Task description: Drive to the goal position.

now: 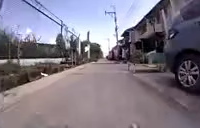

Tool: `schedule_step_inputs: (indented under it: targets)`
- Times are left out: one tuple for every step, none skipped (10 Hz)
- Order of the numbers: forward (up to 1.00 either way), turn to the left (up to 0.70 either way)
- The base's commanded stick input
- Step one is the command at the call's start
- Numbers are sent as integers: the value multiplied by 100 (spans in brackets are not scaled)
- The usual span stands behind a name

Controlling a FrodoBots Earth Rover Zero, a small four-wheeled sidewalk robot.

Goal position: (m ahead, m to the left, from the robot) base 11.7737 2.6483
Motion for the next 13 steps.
schedule_step_inputs:
  targets:
    - [100,2]
    - [100,2]
    - [100,2]
    - [100,2]
    - [100,2]
    - [100,2]
    - [100,2]
    - [100,2]
    - [100,2]
    - [100,2]
    - [100,2]
    - [100,2]
    - [100,2]
